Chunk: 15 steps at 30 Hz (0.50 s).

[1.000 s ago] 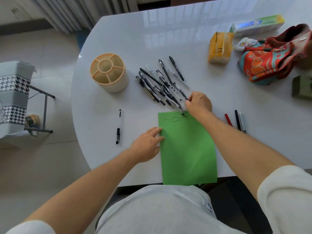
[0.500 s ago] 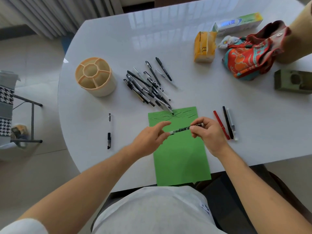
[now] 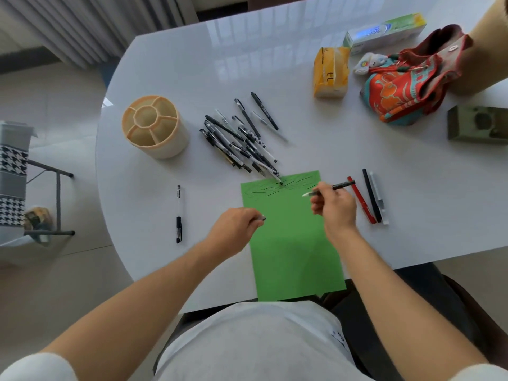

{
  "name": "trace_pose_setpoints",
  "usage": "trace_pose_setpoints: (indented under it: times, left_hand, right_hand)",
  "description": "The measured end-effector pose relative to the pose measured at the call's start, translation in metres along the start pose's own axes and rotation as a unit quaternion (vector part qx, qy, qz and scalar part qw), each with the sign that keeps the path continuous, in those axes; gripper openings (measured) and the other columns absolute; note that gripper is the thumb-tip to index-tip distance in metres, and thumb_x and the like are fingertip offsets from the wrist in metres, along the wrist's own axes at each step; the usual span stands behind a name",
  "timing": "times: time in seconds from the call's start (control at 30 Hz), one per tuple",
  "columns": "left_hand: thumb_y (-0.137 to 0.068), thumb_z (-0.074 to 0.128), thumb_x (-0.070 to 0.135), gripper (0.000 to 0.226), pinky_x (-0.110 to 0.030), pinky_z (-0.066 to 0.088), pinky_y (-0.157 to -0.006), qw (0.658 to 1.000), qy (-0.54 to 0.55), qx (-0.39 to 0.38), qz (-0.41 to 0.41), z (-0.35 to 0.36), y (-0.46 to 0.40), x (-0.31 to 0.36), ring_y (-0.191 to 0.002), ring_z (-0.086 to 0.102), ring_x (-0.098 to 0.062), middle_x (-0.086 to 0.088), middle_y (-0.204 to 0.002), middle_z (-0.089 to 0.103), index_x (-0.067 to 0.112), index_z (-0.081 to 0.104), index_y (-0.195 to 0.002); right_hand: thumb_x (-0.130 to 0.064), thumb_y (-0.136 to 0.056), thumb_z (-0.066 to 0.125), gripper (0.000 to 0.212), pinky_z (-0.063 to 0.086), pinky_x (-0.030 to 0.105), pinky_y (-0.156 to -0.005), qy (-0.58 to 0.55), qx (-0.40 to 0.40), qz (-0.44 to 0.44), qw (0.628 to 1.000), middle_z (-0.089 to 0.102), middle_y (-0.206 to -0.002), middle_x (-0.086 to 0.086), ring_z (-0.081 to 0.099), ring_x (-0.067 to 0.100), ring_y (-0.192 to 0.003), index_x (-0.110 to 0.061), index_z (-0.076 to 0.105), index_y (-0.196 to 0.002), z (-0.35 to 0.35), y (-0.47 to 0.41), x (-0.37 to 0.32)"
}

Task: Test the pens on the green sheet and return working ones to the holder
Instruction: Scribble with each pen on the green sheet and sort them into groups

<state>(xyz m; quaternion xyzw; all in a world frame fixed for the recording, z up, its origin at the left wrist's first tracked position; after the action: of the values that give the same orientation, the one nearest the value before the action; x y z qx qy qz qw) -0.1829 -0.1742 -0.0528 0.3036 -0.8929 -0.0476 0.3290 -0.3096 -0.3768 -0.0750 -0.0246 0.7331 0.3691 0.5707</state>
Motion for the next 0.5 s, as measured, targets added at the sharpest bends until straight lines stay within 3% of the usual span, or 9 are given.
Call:
trace_pose_setpoints:
  times: [0.17, 0.27, 0.5]
  left_hand:
    - [-0.097, 0.058, 0.031, 0.018, -0.034, 0.052, -0.088, 0.999, -0.04, 0.02, 0.029, 0.0, 0.007, -0.016, -0.104, 0.063, -0.016, 0.004, -0.113, 0.07, 0.021, 0.072, -0.103]
    - [-0.098, 0.057, 0.032, 0.018, -0.034, 0.047, -0.098, 0.997, -0.057, 0.004, 0.05, 0.013, 0.001, -0.01, -0.122, 0.057, -0.018, 0.0, -0.133, 0.063, 0.022, 0.071, -0.104]
    - [-0.099, 0.055, 0.032, 0.021, -0.036, 0.04, -0.111, 0.997, -0.043, -0.048, 0.038, 0.031, 0.004, -0.019, -0.138, 0.045, -0.017, 0.001, -0.145, 0.055, 0.02, 0.071, -0.106]
  right_hand:
    - [-0.019, -0.096, 0.066, 0.011, 0.064, 0.041, -0.073, 0.115, -0.055, -0.061, 0.99, 0.077, -0.08, 0.003, 0.074, 0.024, -0.071, -0.018, 0.076, -0.093, 0.0, -0.023, -0.007]
    - [-0.024, -0.09, 0.07, 0.01, 0.063, 0.041, -0.076, 0.187, -0.068, -0.108, 0.974, 0.078, -0.082, -0.002, 0.075, 0.021, -0.071, -0.031, 0.076, -0.09, 0.018, -0.022, -0.005]
    - [-0.033, -0.091, 0.068, 0.014, 0.06, 0.034, -0.076, 0.336, -0.072, -0.173, 0.923, 0.077, -0.088, -0.008, 0.07, 0.013, -0.077, -0.028, 0.078, -0.099, 0.032, -0.02, 0.004]
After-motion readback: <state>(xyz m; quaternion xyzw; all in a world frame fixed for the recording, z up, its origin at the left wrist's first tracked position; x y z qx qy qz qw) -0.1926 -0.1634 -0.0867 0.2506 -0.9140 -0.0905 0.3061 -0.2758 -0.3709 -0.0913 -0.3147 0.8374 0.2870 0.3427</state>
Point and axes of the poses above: each hand's wrist, its own y-axis away from the middle knuckle, its own z-axis out of the palm, x = y × z, the point moved 6 cm from there along -y, towards the middle knuckle
